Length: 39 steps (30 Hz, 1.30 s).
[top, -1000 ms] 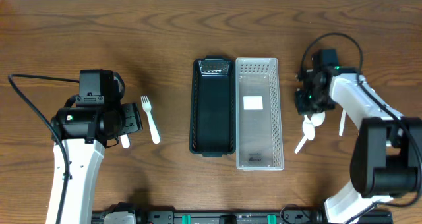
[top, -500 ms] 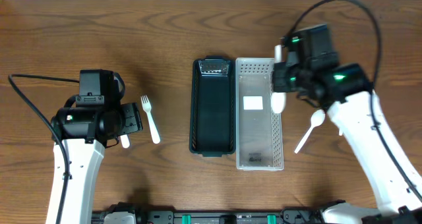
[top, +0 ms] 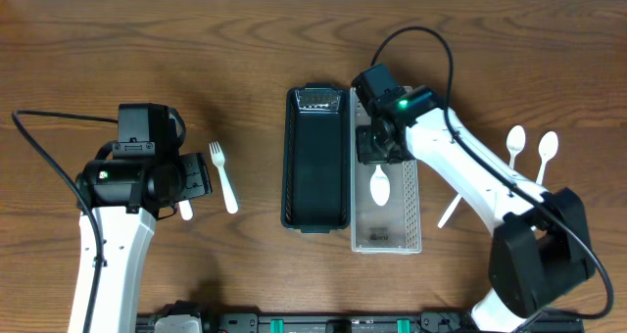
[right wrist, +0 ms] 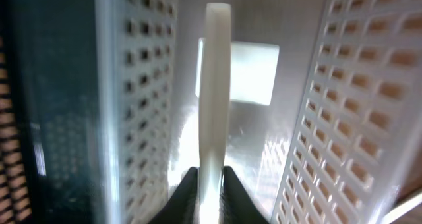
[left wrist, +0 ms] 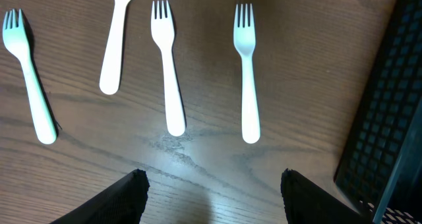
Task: Pack container
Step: 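Carry the spoon into the white basket and release it, then move right gripper to the next white spoon and grasp it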
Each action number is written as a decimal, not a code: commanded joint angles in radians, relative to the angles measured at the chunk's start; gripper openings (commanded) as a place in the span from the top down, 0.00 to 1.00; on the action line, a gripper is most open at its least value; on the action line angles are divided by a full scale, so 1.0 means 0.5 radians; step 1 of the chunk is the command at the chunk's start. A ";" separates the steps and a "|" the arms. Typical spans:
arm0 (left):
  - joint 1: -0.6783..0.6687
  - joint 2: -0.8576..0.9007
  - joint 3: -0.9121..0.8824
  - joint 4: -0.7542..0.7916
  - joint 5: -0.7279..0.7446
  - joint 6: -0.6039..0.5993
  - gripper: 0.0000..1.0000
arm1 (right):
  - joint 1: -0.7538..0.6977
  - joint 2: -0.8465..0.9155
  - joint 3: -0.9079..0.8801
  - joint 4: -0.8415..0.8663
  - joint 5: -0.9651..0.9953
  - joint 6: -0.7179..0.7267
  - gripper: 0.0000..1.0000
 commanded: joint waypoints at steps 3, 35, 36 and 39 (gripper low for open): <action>0.008 0.011 0.033 -0.005 -0.003 -0.004 0.32 | 0.011 -0.050 0.020 -0.007 0.037 0.035 0.62; 0.008 0.011 0.033 -0.008 -0.002 -0.004 0.32 | -0.848 -0.653 -0.947 0.262 0.208 0.816 0.01; 0.008 0.011 0.033 -0.008 -0.002 -0.004 0.32 | -0.848 -0.652 -0.990 0.319 0.210 0.799 0.01; 0.008 0.011 0.033 -0.007 -0.002 -0.005 0.32 | -0.849 -0.648 -1.067 0.427 0.224 0.791 0.01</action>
